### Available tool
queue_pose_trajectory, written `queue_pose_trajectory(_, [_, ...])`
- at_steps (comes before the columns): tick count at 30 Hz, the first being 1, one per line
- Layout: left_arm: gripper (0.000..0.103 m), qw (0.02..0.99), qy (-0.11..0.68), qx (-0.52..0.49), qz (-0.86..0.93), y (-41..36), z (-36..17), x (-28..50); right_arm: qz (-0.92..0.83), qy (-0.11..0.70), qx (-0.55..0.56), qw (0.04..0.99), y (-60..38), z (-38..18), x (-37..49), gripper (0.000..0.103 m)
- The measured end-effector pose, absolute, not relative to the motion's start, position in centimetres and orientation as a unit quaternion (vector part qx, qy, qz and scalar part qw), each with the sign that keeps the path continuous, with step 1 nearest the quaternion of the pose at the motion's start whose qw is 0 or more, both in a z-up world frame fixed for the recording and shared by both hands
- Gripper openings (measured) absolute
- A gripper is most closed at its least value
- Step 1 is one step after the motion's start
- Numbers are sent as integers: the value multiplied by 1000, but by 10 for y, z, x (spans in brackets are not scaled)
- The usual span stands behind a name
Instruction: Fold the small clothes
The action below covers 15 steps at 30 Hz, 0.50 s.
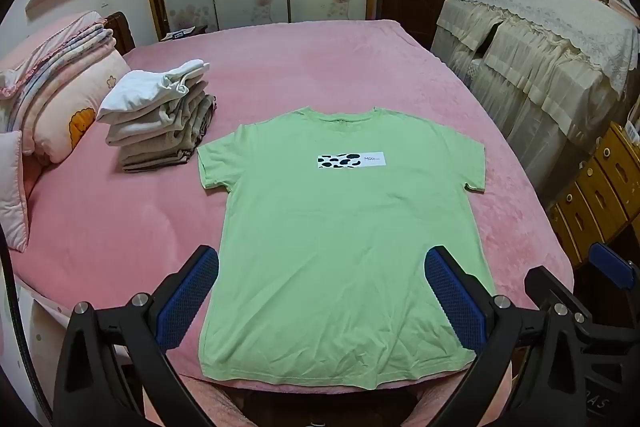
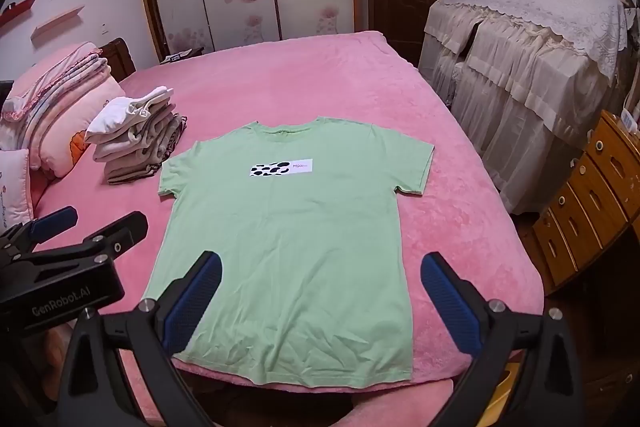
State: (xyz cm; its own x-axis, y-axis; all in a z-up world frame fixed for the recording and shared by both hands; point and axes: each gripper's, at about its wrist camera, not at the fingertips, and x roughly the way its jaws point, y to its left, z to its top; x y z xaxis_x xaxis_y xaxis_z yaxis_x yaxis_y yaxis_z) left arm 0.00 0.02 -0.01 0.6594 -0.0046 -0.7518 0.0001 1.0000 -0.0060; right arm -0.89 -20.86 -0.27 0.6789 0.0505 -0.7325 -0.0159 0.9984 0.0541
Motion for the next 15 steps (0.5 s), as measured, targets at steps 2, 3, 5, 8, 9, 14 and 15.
queue_pose_trajectory(2, [102, 910, 414, -2, -3, 1, 0, 0, 19, 400, 23, 916, -208, -3, -9, 100])
queue_pose_trajectory(3, [102, 910, 415, -2, -3, 1, -1, 0, 20, 401, 23, 916, -208, -4, -9, 100])
queue_pose_trajectory(5, [102, 910, 414, -4, -3, 4, 0, -2, 21, 403, 22, 915, -208, -4, -9, 100])
queue_pose_trajectory(8, [102, 909, 417, 1, -1, 0, 0, -3, 24, 404, 24, 914, -208, -3, -10, 100])
queue_pose_trajectory(9, [102, 909, 417, 1, -2, -1, 0, -4, 25, 404, 24, 914, -206, -7, -8, 100])
queue_pose_trajectory(14, [102, 908, 419, -2, -6, 2, -2, -2, 28, 404, 30, 914, -210, -4, -10, 100])
queue_pose_trajectory(15, [102, 908, 418, 0, -7, -1, -6, -3, 28, 406, 31, 913, -208, -6, -10, 100])
